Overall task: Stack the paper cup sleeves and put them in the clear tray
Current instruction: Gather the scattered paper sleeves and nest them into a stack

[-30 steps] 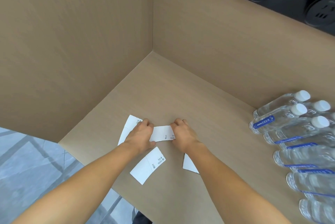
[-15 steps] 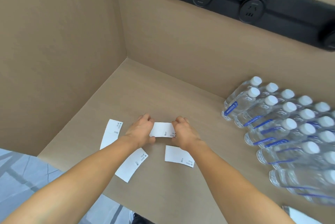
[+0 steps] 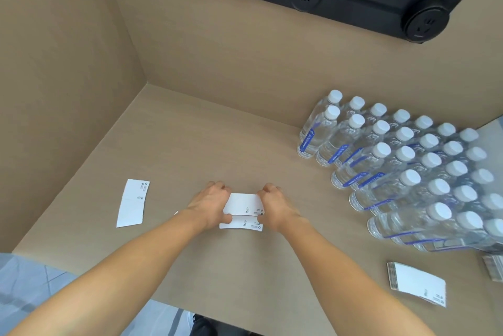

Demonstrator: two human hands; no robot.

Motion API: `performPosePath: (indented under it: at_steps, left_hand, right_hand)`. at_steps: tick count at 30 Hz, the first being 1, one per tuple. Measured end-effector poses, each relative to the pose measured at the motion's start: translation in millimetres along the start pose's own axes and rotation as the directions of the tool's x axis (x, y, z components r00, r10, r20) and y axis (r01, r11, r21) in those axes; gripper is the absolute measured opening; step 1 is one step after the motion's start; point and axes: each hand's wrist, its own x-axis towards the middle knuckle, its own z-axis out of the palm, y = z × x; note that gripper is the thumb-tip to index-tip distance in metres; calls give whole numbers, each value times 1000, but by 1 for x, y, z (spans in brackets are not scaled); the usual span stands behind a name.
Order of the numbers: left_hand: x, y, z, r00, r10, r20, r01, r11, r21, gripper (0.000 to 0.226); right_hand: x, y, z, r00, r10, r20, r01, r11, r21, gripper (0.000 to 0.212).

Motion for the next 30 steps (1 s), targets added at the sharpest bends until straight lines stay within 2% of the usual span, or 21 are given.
performPosePath:
  at_steps: [30]
  left_hand:
    - [-11,1,34,1000,6,23,-6,1000,7,43]
  right_hand:
    - [-11,-5,34,998,32,52,-33,999,18,37]
